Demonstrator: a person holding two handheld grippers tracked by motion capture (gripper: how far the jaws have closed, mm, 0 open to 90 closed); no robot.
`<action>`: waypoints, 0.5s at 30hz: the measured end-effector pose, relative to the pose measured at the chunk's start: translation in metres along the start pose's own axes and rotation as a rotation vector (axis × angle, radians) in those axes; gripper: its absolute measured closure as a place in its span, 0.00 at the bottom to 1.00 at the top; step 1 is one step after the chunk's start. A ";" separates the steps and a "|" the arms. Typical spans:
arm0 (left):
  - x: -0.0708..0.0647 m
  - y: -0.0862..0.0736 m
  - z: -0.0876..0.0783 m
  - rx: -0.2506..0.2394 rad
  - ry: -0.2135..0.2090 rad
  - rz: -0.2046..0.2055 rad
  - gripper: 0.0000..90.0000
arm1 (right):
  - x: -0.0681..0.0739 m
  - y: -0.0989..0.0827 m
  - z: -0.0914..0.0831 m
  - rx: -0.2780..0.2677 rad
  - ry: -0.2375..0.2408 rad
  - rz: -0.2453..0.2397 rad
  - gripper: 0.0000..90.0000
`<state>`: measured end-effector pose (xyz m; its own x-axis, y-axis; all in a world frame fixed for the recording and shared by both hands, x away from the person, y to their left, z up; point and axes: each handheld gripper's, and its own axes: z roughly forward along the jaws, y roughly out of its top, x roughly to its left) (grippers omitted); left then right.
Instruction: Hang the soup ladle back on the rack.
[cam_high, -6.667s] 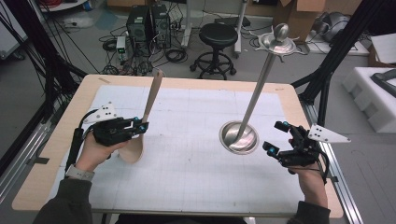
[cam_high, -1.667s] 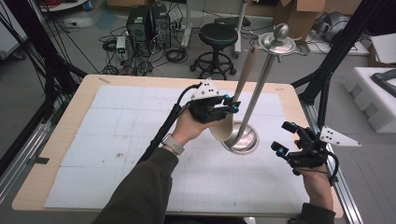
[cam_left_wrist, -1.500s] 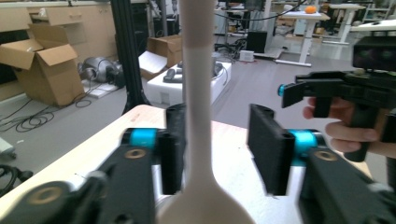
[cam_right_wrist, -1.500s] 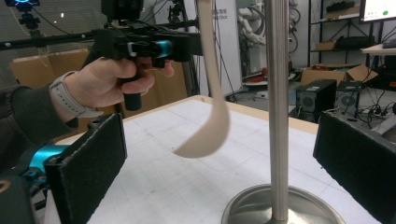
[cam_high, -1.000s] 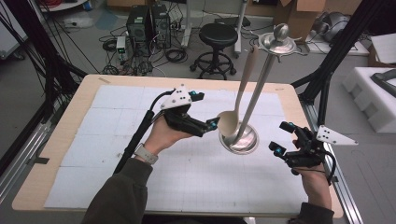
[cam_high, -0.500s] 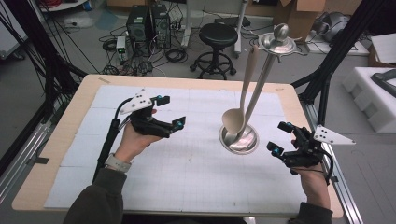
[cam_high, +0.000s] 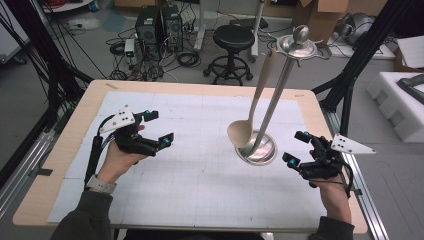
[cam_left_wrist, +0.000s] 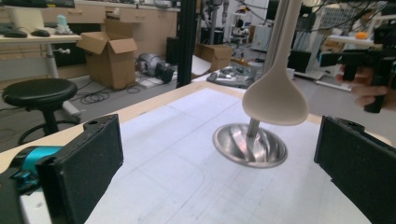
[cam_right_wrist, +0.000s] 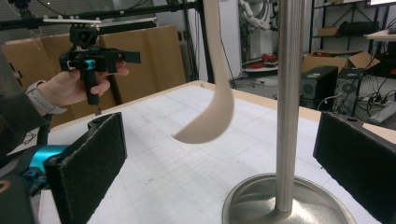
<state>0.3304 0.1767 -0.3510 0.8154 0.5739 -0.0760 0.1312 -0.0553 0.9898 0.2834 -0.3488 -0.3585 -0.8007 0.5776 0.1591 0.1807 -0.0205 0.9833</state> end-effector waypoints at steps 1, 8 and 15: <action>0.000 -0.002 -0.002 0.012 0.013 0.006 0.02 | 0.000 0.000 0.001 0.001 -0.002 0.000 0.02; 0.000 -0.015 -0.022 0.034 0.040 0.023 0.02 | 0.001 -0.001 0.003 0.014 0.003 -0.006 0.02; 0.004 -0.035 -0.042 0.024 0.073 0.011 0.02 | 0.002 -0.001 0.004 0.019 0.005 -0.002 0.02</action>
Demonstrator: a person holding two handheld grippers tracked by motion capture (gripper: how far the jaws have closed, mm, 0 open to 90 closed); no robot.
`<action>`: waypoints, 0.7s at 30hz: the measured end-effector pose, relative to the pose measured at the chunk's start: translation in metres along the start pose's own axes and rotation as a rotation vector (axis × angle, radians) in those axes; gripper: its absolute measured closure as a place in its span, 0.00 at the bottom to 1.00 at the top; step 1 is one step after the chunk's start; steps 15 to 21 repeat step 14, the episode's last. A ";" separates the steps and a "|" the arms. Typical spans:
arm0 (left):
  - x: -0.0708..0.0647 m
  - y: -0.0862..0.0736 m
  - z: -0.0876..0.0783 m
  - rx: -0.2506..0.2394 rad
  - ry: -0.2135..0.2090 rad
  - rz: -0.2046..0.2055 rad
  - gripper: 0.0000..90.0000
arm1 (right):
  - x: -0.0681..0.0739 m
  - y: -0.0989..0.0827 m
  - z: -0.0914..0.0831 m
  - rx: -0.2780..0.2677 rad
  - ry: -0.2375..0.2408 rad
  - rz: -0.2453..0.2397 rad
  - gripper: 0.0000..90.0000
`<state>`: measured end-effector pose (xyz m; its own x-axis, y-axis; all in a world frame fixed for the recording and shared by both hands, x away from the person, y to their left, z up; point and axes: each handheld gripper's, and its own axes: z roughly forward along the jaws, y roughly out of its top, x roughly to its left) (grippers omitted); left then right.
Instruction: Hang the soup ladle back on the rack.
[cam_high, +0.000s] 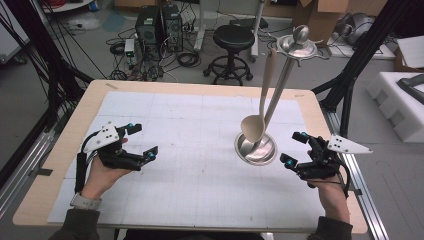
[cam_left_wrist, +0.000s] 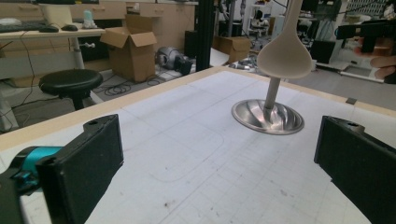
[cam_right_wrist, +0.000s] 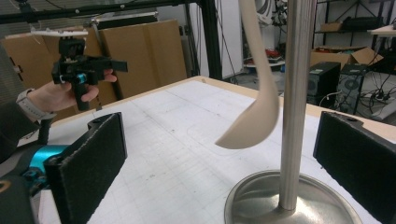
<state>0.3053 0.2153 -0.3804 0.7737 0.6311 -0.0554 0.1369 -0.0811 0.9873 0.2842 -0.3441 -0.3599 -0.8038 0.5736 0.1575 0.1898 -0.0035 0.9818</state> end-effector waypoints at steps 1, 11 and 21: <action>0.002 -0.001 -0.003 0.005 0.012 -0.006 0.02 | 0.000 0.000 0.000 0.001 -0.003 0.000 0.02; 0.007 -0.006 -0.027 -0.032 0.080 0.017 0.02 | -0.001 0.000 0.002 -0.001 -0.011 -0.008 0.02; 0.009 -0.007 -0.029 -0.040 0.092 -0.011 0.02 | -0.001 -0.001 0.004 0.014 -0.013 -0.011 0.02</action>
